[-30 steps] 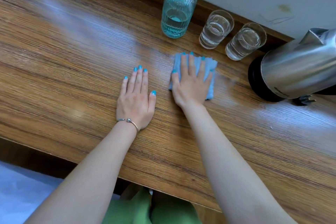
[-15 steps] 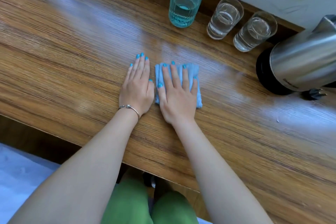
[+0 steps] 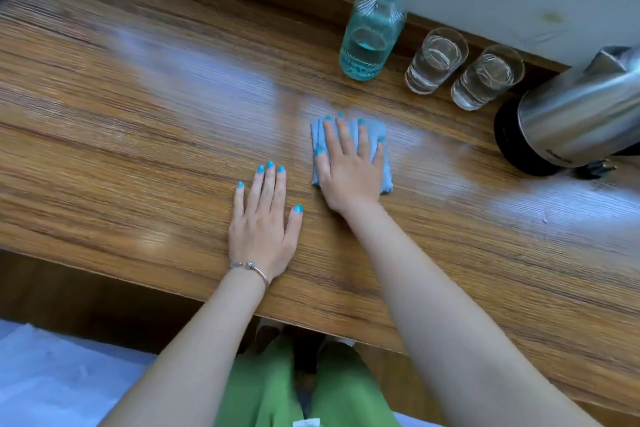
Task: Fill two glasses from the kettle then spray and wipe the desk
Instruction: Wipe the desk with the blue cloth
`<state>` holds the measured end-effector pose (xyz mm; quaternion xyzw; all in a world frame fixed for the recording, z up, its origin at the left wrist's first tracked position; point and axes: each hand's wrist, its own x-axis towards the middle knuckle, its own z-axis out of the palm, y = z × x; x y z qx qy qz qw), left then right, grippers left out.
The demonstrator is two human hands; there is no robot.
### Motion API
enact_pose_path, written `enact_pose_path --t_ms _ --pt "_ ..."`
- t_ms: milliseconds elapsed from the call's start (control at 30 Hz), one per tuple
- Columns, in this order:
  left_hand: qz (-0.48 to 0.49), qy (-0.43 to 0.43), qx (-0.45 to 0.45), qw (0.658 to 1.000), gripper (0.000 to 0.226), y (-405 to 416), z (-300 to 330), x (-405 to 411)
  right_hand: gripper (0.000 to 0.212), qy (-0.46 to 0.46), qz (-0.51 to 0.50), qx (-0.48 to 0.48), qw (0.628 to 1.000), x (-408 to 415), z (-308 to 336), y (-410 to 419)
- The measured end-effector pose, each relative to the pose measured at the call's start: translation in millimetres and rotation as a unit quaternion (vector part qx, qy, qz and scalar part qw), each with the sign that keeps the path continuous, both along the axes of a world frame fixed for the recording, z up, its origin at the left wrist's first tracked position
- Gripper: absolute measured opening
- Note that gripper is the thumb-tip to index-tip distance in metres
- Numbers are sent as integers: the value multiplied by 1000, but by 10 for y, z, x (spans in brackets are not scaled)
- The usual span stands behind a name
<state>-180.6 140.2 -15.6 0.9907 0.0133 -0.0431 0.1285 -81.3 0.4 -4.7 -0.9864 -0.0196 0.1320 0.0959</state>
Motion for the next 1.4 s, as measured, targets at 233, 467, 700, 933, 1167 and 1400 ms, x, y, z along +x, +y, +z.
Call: enact_pose_path --t_ms 233,467,700,933,1167,1400 --pt "13 -14 -25 1000 62 -8 -55 5 58 -21 -8 -14 1000 606 -83 136" --pt "9 -13 -17 1000 61 3 -68 -5 60 -54 -41 -38 997 -1182 -49 125" --pt "-55 -24 -20 998 61 -14 -38 -51 56 -34 -30 -66 997 -1728 -39 112" --pt "-84 -9 10 996 64 -11 -31 -22 58 -5 -60 -39 997 -137 -24 -242" --pt "-111 -1 7 994 65 35 -59 7 64 -25 -82 -25 996 -607 -46 -272" --pt "-89 -12 -97 991 62 -459 89 -7 61 -20 -63 -54 996 -1856 -16 -407"
